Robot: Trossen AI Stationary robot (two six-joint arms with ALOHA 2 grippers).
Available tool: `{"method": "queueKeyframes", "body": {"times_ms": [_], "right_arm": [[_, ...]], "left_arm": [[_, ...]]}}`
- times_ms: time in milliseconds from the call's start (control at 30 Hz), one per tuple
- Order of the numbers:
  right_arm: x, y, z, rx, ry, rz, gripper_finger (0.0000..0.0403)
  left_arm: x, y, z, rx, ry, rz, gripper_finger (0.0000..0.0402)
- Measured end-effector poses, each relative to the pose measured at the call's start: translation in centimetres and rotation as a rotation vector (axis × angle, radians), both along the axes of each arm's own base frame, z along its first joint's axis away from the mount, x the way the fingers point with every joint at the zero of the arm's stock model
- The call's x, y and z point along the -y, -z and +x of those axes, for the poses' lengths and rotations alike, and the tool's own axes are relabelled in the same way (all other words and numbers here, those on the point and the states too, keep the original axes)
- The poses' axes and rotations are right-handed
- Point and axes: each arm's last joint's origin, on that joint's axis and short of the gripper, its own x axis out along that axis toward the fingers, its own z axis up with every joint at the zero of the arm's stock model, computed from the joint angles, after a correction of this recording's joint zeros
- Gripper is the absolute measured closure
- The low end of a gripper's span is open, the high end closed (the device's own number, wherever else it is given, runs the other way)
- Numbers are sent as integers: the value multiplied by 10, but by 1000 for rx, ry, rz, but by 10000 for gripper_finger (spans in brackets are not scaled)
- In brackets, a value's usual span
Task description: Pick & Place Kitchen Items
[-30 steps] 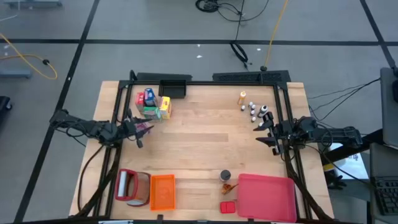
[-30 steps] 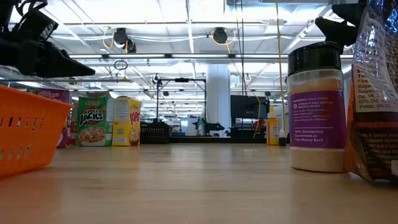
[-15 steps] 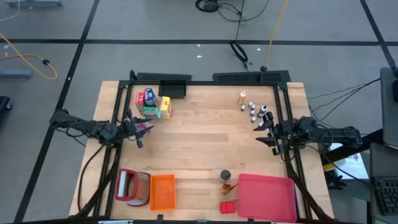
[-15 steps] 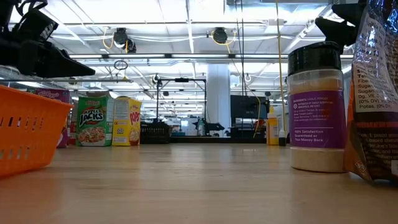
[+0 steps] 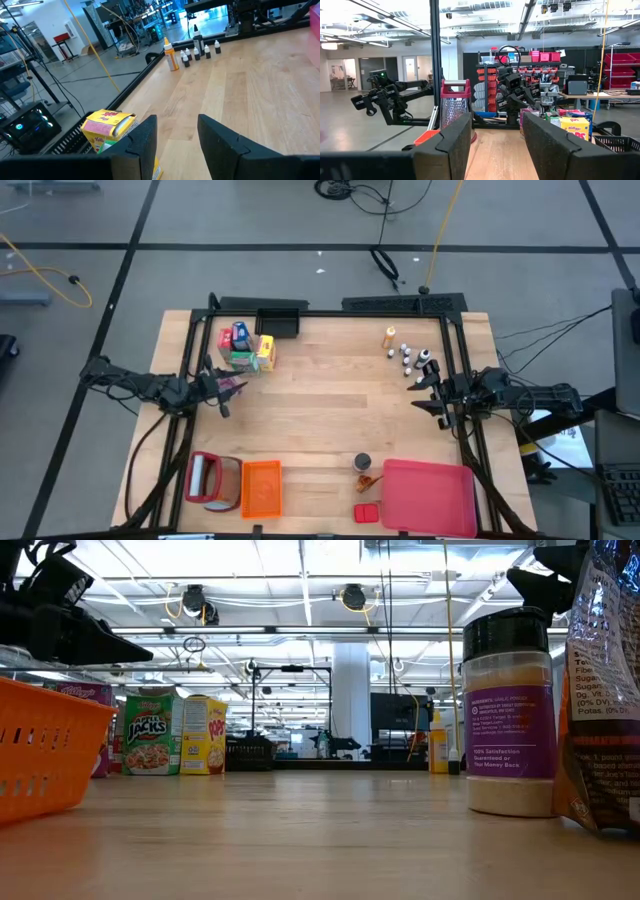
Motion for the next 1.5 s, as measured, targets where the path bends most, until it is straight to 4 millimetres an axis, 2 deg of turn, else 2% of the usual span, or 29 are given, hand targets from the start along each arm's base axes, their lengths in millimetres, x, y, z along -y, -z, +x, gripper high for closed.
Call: {"method": "queueKeyframes", "body": {"times_ms": [1100, 1200, 1300, 1433, 1500], "right_arm": [[0, -1, 0, 14, 0, 0, 234], [1, -1, 0, 7, 9, 43, 234], [5, 4, 2, -51, 149, 99, 234], [13, 29, 5, -325, 450, 123, 239], [16, 30, 3, -407, 547, 140, 244]], "left_arm": [[0, 0, 0, 1, -1, -3, 256], [0, 0, 0, 3, -1, -4, 256], [0, 0, 0, 4, -1, -6, 256], [0, -1, 0, 36, -7, -51, 256], [0, -1, 0, 53, -12, -91, 256]]}}
